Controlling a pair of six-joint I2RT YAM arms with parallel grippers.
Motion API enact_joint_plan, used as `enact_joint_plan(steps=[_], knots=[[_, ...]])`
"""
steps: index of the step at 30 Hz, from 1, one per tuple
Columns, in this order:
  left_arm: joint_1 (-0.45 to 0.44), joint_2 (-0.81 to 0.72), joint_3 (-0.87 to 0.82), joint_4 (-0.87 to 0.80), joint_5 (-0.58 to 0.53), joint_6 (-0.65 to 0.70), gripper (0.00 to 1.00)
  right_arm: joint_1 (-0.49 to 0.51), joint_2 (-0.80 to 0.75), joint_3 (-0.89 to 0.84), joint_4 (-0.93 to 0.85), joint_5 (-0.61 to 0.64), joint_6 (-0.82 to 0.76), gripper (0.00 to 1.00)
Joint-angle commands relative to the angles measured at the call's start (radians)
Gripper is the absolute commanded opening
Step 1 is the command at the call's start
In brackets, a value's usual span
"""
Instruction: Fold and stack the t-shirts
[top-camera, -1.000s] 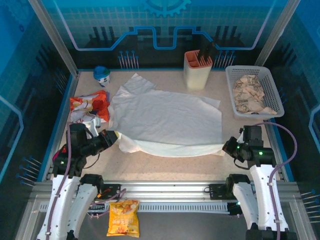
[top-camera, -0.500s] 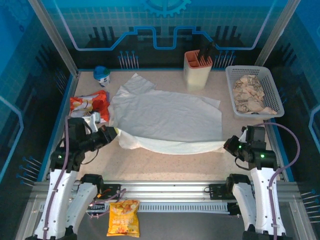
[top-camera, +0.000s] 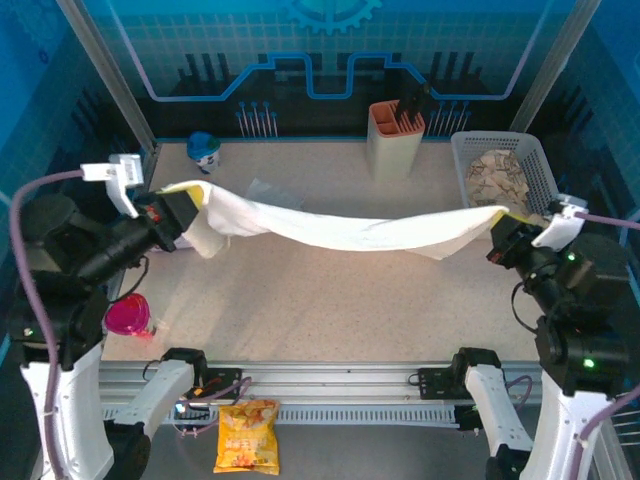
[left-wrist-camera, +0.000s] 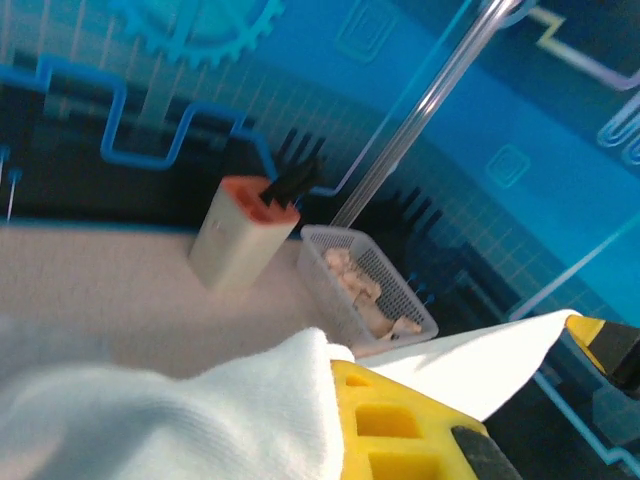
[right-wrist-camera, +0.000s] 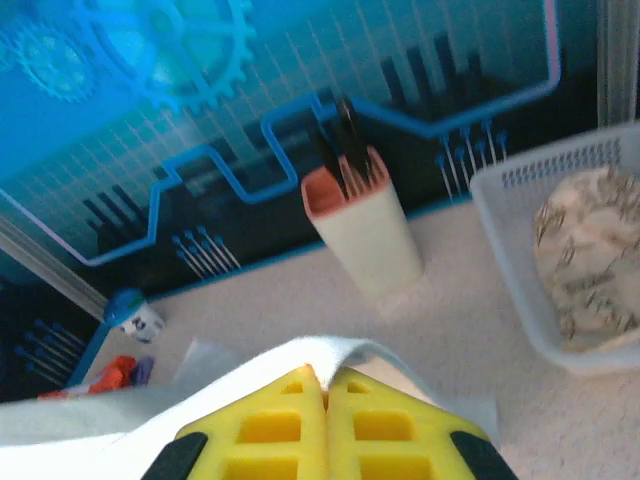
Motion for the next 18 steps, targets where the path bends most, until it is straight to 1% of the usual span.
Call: enact_joint_plan(steps=[1,5,8,11,15,18], knots=[[-0.004,0.043,0.16,0.005,0.018,0.049,0.0,-0.011,0.049,0.158,-0.023,0.023,-0.037,0.0],[-0.005,0.109,0.347,0.017,0.033,0.023,0.0,-0.001,0.106,0.335,-0.062,0.027,-0.049,0.0],[-0.005,0.141,0.45,0.068,0.053,-0.021,0.0,0.016,0.126,0.45,-0.076,0.059,-0.049,0.0],[-0.005,0.189,0.558,0.084,0.065,-0.048,0.0,0.046,0.148,0.565,-0.102,0.1,-0.046,0.0],[-0.005,0.247,0.603,0.131,0.093,-0.08,0.0,0.127,0.199,0.695,-0.182,0.197,-0.027,0.0],[-0.005,0.28,0.565,0.164,0.091,-0.078,0.0,0.211,0.237,0.691,-0.249,0.288,-0.017,0.0]])
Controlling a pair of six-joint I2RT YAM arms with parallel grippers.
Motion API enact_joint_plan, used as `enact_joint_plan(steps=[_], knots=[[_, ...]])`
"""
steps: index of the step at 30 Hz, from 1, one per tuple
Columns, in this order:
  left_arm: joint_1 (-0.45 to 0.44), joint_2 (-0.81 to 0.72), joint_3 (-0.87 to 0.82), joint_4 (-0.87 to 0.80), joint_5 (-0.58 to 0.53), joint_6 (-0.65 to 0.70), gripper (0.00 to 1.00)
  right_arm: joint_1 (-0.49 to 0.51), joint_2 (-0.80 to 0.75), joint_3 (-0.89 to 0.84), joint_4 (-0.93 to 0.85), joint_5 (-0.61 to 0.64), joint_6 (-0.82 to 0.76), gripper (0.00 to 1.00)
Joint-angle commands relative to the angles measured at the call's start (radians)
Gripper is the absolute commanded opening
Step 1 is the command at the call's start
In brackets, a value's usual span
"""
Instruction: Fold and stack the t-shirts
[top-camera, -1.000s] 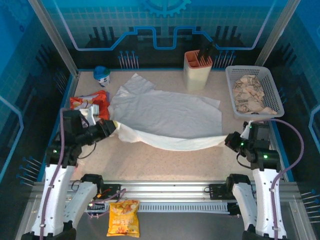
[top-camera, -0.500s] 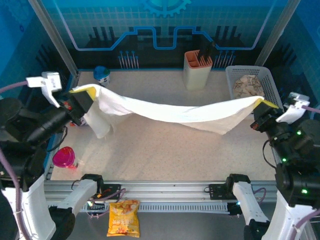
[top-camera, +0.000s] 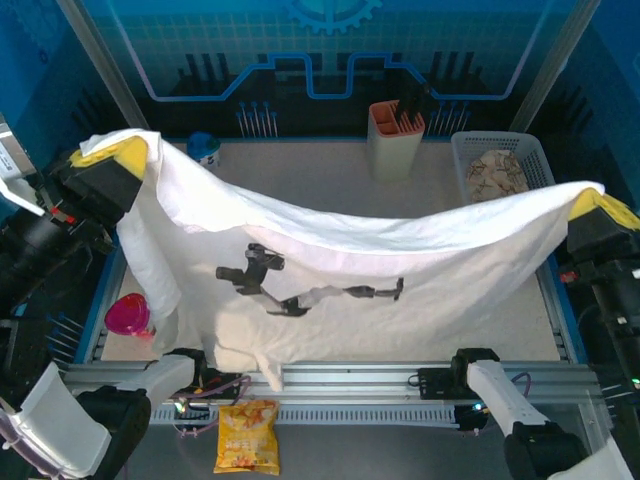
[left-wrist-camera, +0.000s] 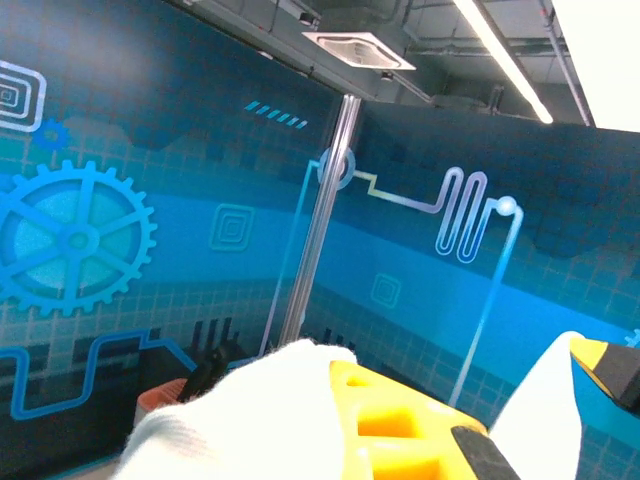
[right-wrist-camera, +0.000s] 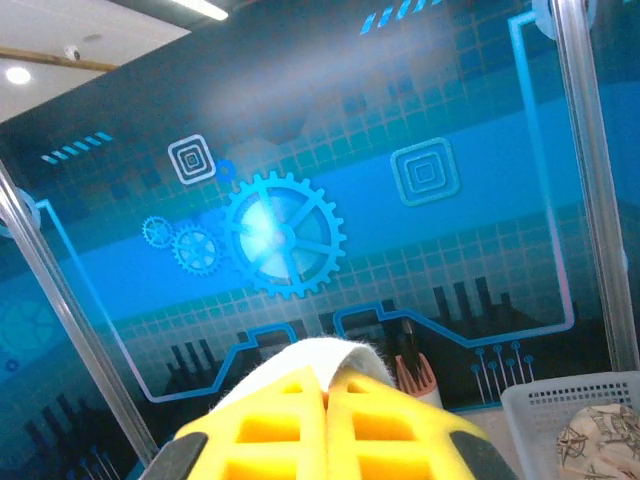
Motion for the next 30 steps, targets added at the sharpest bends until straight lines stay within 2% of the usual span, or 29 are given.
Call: enact_joint_plan(steps=[1,4,9,14,17,21,24,30], knots=[[-0.004,0.075,-0.043,0.082,0.012,-0.026,0.0,0.094,0.067,-0.045,-0.103,0.151,0.009,0.0],[-0.003,0.107,-0.136,0.113,0.004,-0.018,0.0,0.145,0.1,-0.182,-0.096,0.174,-0.003,0.0],[0.007,0.089,-0.481,0.278,-0.078,-0.008,0.0,0.123,0.174,-0.449,-0.005,0.139,-0.029,0.0],[0.03,0.149,-0.772,0.419,-0.061,-0.045,0.0,-0.059,0.241,-0.725,0.191,-0.059,0.013,0.0],[0.04,0.237,-0.89,0.488,-0.063,-0.052,0.0,-0.117,0.319,-0.84,0.302,-0.122,0.04,0.0],[0.055,0.378,-0.976,0.603,-0.039,-0.072,0.0,-0.126,0.459,-0.902,0.439,-0.177,0.038,0.0],[0.061,0.486,-0.977,0.706,-0.026,-0.09,0.0,-0.132,0.565,-0.921,0.567,-0.228,0.05,0.0],[0.077,0.702,-0.809,0.779,0.096,-0.167,0.0,-0.141,0.692,-0.882,0.684,-0.284,0.058,0.0]])
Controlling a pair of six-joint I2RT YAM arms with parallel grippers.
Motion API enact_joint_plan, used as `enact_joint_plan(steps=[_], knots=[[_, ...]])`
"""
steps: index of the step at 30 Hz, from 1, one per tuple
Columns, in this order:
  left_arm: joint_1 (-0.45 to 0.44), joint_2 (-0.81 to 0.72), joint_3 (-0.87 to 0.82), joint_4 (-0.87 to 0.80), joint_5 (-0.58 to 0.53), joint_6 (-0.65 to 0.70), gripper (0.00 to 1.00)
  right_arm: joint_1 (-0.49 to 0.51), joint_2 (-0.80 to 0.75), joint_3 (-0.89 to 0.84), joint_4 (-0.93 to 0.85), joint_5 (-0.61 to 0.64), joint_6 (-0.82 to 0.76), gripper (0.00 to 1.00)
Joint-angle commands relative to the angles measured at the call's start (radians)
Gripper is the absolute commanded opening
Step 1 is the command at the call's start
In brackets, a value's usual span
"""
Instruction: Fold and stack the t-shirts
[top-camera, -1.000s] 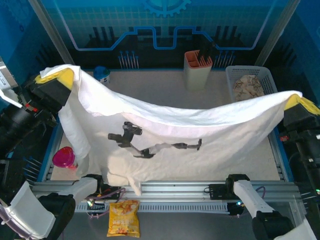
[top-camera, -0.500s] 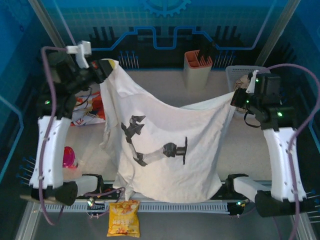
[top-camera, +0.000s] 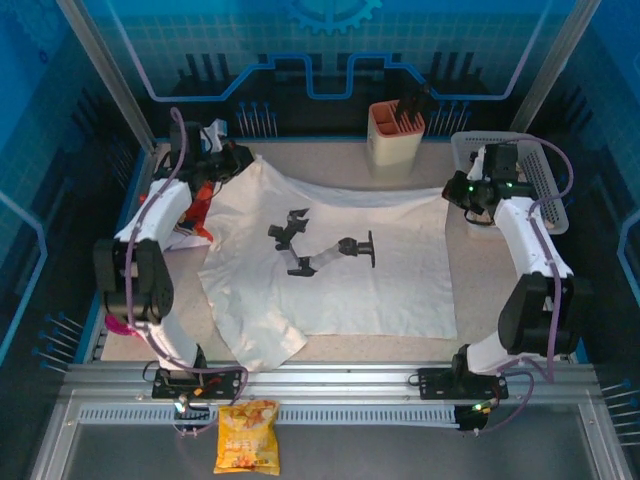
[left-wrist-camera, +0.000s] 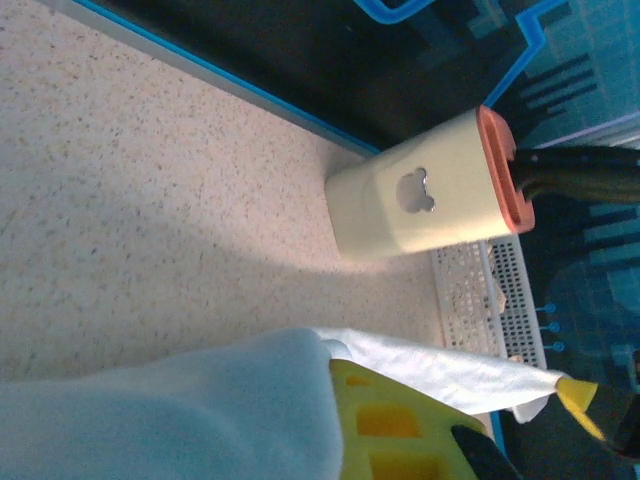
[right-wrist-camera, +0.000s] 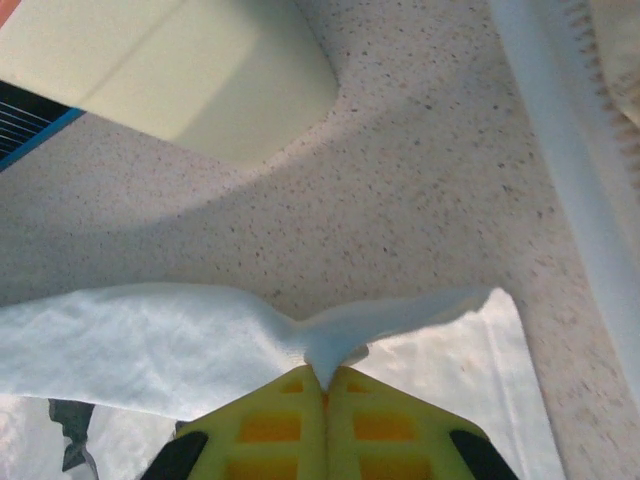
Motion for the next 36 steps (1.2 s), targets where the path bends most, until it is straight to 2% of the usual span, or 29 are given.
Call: enact_joint_plan(steps=[1,6,13,18,22,28,36], knots=[[0.016,0.037,0.09,0.14,0.088,-0.045,0.0,-0.023,0.024,0.027,0.126,-0.063,0.008,0.0],[0.049,0.057,0.072,0.144,0.126,-0.1,0.0,-0.066,0.063,0.013,0.089,-0.123,0.016,0.0],[0.052,-0.131,-0.156,0.077,0.095,-0.05,0.0,-0.084,0.029,-0.068,-0.002,-0.172,-0.001,0.0],[0.055,-0.249,-0.247,-0.046,0.069,-0.005,0.0,-0.087,0.011,-0.114,-0.067,-0.198,-0.014,0.0],[0.065,-0.308,-0.304,-0.156,0.049,0.027,0.0,-0.099,0.006,-0.163,-0.086,-0.191,-0.026,0.0],[0.127,-0.383,-0.406,-0.223,0.061,-0.009,0.0,-0.123,0.011,-0.229,-0.091,-0.166,-0.036,0.0],[0.129,-0.434,-0.472,-0.331,0.044,0.001,0.0,-0.123,0.053,-0.253,-0.073,-0.154,-0.039,0.0]])
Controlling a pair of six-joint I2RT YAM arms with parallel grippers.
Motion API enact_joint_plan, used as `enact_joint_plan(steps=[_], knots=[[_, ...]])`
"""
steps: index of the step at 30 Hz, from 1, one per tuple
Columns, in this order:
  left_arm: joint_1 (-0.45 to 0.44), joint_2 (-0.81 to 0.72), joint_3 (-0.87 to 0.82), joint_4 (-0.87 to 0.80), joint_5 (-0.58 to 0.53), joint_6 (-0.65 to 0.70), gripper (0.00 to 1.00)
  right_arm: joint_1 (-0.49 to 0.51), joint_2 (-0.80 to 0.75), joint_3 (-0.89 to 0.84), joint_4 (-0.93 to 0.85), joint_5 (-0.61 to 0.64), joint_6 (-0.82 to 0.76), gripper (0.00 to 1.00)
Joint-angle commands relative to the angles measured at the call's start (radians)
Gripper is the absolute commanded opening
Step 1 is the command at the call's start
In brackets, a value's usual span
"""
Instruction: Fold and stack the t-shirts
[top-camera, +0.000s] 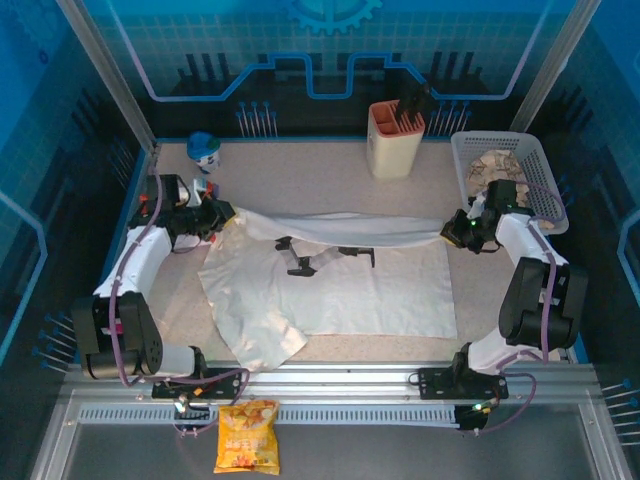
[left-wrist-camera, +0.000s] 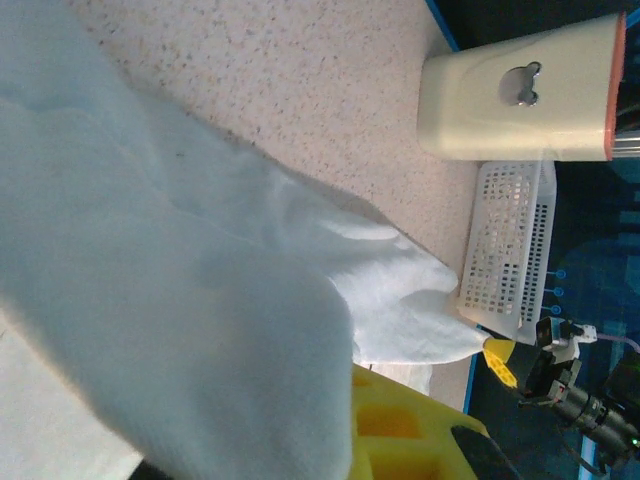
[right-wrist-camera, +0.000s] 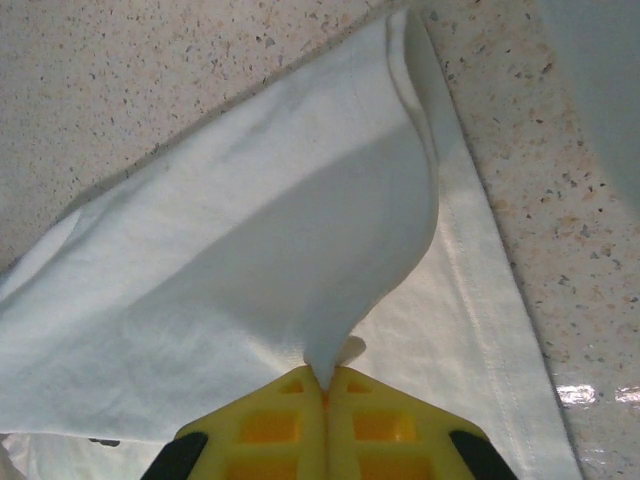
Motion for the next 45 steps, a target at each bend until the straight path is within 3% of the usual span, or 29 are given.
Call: enact_joint_plan(steps=[1,15,24,30,33,36,38,41,45], knots=[[0.005,-0.051,-0.039,-0.071,-0.011,0.018,0.0,-0.01,0.019,-0.017,-0.003,0.013,-0.019,0.0],[0.005,-0.097,-0.201,-0.071,-0.056,0.016,0.0,-0.011,0.049,-0.041,0.006,0.074,-0.014,0.0],[0.006,-0.077,-0.218,-0.143,-0.181,0.044,0.0,-0.01,0.059,-0.05,-0.004,0.115,-0.017,0.0],[0.006,-0.083,-0.285,-0.108,-0.195,-0.001,0.02,-0.008,0.063,-0.065,0.008,0.127,-0.014,0.07],[0.007,-0.086,-0.305,-0.109,-0.221,-0.005,0.05,-0.003,0.06,-0.063,0.005,0.121,-0.017,0.16],[0.006,-0.096,-0.308,-0.127,-0.26,0.002,0.22,0.004,0.04,-0.065,-0.003,0.118,-0.017,0.32],[0.007,-0.111,-0.297,-0.16,-0.306,0.013,0.32,0.009,0.01,-0.066,-0.013,0.125,-0.018,0.47],[0.006,-0.14,-0.28,-0.199,-0.364,0.03,0.44,0.02,-0.038,-0.072,-0.029,0.123,-0.015,0.59],[0.0,-0.183,-0.255,-0.231,-0.349,0.03,0.45,0.088,-0.124,-0.069,-0.061,0.163,-0.02,0.75]])
